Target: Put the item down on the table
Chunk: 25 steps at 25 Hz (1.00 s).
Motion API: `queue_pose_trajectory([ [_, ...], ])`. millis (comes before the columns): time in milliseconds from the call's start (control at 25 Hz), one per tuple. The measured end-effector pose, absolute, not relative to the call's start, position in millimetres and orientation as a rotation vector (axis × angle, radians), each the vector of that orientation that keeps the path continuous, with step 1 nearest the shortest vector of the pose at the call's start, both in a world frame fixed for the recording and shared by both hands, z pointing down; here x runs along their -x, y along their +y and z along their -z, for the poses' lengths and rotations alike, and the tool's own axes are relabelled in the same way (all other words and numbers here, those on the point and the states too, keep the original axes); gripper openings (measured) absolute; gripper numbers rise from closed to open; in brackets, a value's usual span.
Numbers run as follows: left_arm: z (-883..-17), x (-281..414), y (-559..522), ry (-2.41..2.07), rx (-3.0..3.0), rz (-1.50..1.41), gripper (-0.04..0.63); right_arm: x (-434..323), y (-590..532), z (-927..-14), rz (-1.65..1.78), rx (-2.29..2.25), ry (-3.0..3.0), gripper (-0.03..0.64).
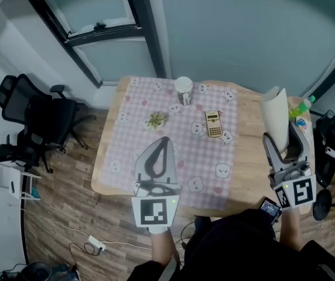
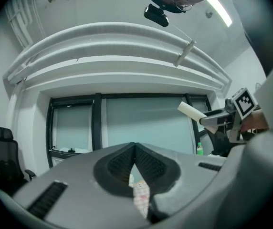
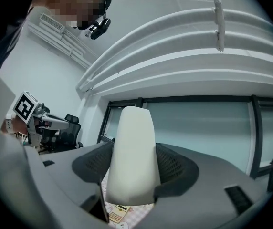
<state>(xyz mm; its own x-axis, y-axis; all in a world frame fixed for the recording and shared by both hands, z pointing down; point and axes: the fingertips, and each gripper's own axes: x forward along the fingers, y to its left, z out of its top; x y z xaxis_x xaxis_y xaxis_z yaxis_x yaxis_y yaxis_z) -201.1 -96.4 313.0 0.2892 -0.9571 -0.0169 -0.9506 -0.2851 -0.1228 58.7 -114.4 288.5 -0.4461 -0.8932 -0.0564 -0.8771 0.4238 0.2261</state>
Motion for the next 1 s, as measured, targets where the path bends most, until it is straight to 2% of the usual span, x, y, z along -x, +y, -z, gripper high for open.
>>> queue_pose_trajectory([
  [440, -311, 200, -100, 1.948, 2.320, 0.108, -0.005, -47, -160, -348, 0.185, -1.463, -2.692, 0.298],
  [1000, -324, 180, -113, 1.946, 2.373, 0.186, -0.005, -42, -196, -632, -0.423, -1.317, -2.359, 0.298],
])
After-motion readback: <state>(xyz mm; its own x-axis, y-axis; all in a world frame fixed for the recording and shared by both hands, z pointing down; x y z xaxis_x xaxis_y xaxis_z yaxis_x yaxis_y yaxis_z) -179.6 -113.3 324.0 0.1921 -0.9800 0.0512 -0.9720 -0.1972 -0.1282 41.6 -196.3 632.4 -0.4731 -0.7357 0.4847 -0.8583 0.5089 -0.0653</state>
